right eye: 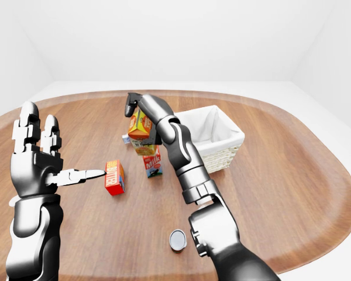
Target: Pick up the orange juice, and put it in the basket.
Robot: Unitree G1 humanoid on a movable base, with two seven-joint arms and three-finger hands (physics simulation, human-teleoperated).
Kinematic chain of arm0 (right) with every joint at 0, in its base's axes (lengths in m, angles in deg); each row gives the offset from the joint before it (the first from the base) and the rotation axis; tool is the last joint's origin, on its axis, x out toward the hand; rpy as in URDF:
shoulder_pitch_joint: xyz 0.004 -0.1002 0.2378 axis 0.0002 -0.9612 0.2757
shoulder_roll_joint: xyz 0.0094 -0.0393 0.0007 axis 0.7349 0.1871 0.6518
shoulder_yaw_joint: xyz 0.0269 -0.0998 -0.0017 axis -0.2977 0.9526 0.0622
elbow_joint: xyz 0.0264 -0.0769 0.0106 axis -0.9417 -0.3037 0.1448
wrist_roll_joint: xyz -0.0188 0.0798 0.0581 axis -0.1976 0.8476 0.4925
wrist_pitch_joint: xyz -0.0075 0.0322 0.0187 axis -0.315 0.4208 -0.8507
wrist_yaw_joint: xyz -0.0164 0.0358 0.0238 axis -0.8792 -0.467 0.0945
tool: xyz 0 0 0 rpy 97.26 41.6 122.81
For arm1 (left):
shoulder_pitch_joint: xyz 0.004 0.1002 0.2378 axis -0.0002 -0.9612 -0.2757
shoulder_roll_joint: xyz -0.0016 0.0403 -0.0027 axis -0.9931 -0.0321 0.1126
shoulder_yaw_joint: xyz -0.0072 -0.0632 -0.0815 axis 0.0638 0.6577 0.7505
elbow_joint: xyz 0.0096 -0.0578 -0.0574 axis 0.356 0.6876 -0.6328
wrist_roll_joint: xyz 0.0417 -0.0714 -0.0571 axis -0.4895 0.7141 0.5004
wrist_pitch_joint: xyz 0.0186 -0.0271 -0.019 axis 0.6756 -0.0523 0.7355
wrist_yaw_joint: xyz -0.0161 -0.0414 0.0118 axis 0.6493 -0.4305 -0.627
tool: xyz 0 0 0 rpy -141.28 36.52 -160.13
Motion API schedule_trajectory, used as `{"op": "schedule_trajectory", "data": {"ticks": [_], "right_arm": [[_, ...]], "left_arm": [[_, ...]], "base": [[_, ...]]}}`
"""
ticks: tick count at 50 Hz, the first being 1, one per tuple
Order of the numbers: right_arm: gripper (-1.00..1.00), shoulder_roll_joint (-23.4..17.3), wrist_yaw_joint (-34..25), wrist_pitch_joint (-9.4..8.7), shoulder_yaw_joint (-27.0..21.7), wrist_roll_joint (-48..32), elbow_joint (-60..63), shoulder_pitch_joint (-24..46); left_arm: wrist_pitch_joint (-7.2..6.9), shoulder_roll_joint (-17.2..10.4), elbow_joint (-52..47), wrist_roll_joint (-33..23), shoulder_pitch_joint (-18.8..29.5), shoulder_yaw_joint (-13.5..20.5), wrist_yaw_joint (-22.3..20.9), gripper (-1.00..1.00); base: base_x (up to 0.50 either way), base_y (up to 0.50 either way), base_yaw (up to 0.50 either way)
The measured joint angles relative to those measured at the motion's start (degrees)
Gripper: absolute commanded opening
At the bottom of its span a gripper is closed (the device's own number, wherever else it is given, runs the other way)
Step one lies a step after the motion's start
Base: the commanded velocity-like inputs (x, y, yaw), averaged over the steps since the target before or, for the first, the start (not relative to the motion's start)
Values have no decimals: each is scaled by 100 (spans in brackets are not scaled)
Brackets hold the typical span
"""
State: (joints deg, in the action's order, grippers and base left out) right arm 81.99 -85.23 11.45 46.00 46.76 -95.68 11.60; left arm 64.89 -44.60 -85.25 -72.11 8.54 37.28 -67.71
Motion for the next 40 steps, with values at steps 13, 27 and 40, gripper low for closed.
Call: {"op": "schedule_trajectory", "data": {"ticks": [13,27,40], "right_arm": [[-100,-90,73,24,-65,169,-429,433],[-100,-164,90,-6,-113,319,-779,905],[-100,-258,95,-40,-158,398,-1035,1324]], "left_arm": [[0,0,0,0,0,0,0,100],[0,0,0,1,0,0,0,100],[0,0,0,0,0,0,0,100]], "base": [[0,0,0],[0,0,0],[0,0,0]]}}
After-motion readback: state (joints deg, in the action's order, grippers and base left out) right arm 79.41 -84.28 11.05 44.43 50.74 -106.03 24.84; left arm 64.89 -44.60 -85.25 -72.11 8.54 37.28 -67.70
